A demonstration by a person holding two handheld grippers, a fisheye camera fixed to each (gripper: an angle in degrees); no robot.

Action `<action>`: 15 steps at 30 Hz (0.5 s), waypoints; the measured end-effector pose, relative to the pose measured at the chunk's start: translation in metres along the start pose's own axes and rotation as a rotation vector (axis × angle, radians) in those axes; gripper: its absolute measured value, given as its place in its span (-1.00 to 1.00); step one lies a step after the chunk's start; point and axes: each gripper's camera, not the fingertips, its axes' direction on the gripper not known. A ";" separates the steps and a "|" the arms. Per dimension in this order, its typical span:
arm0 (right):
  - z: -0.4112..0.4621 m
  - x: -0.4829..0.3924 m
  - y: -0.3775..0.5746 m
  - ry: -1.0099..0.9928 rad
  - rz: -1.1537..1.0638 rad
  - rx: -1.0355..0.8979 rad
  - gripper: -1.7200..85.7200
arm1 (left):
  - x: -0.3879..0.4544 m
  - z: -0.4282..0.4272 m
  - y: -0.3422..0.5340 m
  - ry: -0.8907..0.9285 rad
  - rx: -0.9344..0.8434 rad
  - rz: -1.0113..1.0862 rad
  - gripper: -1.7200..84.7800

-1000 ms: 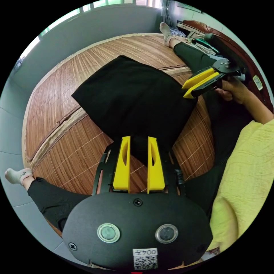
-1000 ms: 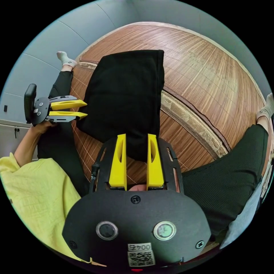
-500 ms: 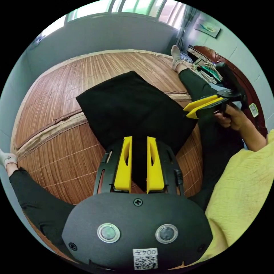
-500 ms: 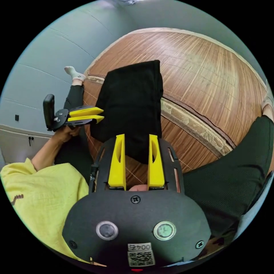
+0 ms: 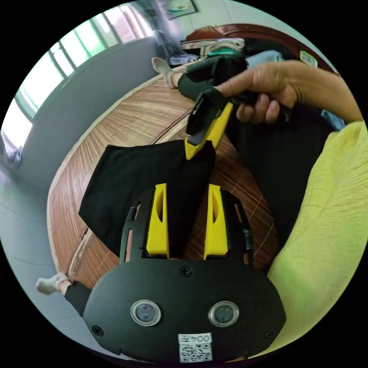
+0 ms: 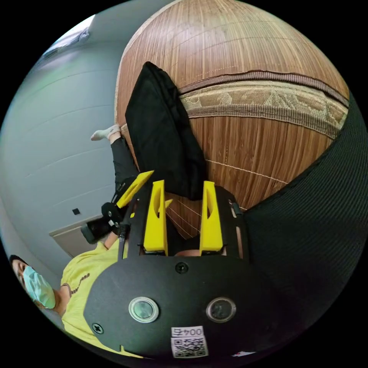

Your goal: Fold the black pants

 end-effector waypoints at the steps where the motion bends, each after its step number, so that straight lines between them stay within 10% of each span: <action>1: -0.001 0.008 -0.001 -0.042 0.024 0.007 -0.76 | 0.010 0.006 -0.004 -0.031 -0.032 0.052 -0.61; 9: -0.015 0.019 0.007 -0.219 -0.051 0.045 -0.81 | 0.026 0.020 0.000 -0.199 -0.067 0.045 -0.79; 15: -0.041 0.057 0.020 -0.360 -0.031 0.194 -0.53 | -0.061 -0.006 0.049 0.203 0.104 -0.362 -0.91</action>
